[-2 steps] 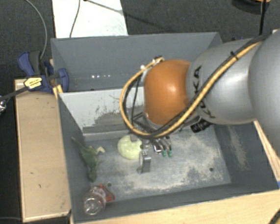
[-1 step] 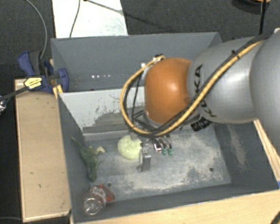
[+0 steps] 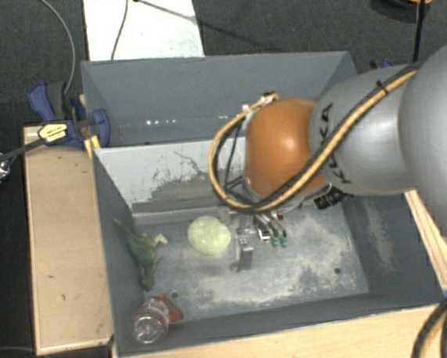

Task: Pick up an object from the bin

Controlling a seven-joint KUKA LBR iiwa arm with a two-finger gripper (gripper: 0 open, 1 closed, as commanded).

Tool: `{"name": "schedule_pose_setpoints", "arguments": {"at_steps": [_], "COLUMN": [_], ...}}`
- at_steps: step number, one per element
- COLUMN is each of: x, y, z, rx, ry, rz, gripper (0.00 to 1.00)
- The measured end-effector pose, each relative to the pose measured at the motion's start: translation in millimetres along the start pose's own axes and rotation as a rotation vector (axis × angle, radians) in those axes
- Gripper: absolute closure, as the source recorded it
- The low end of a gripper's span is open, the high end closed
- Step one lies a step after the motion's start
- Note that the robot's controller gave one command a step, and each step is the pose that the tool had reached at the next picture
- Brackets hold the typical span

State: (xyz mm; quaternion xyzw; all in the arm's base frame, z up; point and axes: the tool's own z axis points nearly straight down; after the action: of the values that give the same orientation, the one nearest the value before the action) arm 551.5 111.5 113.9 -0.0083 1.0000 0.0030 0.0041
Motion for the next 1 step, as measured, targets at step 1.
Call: {"name": "schedule_pose_setpoints", "arguments": {"at_steps": [1], "x": [-14.1], "y": [-34.3], "z": [28.8], "rx": [0.009], "ry": [0.014], "rz": [-0.005], "gripper": [0.00]}}
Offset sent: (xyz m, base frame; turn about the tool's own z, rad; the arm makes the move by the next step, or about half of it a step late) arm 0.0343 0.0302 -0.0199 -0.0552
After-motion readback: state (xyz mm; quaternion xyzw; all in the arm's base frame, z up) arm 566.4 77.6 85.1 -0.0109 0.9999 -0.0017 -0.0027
